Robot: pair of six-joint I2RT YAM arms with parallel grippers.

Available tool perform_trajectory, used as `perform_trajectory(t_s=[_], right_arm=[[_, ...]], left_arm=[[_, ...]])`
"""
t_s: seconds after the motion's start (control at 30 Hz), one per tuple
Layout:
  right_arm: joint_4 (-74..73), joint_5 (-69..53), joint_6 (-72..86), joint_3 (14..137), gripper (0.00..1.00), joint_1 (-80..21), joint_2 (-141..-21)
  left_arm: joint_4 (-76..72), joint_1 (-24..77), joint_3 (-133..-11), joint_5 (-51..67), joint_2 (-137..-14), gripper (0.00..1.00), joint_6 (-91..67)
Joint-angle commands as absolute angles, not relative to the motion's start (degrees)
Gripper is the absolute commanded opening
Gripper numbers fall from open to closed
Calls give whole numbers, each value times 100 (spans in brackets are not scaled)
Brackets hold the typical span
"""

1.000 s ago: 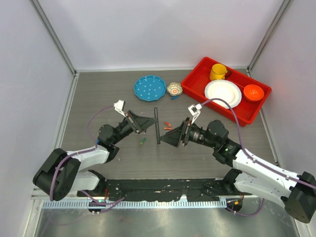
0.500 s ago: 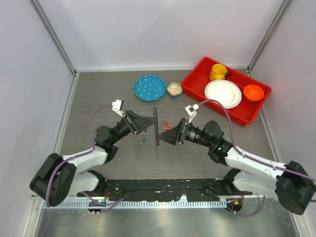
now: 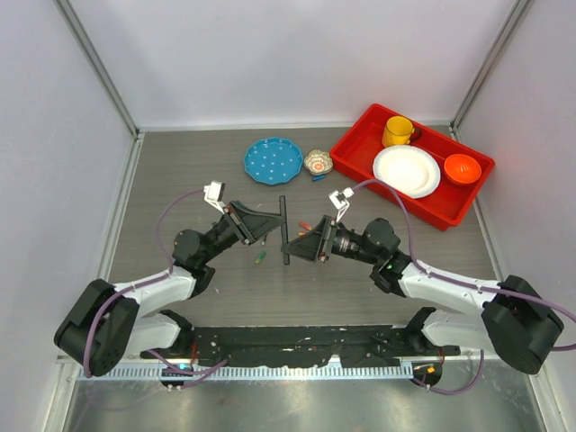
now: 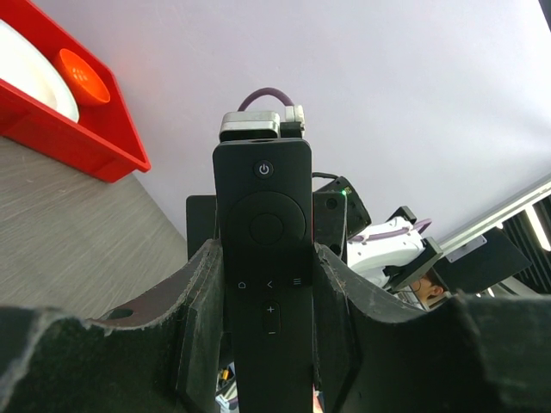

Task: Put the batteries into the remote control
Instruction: Pick up the remote control from the center of the board.

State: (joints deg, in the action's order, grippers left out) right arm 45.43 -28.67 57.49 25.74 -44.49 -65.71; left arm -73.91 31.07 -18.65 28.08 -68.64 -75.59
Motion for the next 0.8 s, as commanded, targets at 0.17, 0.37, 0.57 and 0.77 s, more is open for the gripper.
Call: perform_trajectory(t_s=[0.17, 0.37, 0.57, 0.77], right_arm=[[5650, -3164, 6160, 2725, 64, -4438, -6873], [5713, -3199, 6205, 2698, 49, -4438, -6935], [5178, -3296, 5933, 2680, 33, -4438, -6584], [3413, -3296, 5011, 2917, 31, -4438, -5785]], left_arm=[[-8692, 3146, -1960, 2663, -6768, 0, -7418], [-8675, 3155, -1898, 2610, -6724, 0, -7365], [-7895, 3147, -1942, 2540, -6531, 43, -7321], [-6613, 3138, -1977, 2172, -5942, 91, -6935]])
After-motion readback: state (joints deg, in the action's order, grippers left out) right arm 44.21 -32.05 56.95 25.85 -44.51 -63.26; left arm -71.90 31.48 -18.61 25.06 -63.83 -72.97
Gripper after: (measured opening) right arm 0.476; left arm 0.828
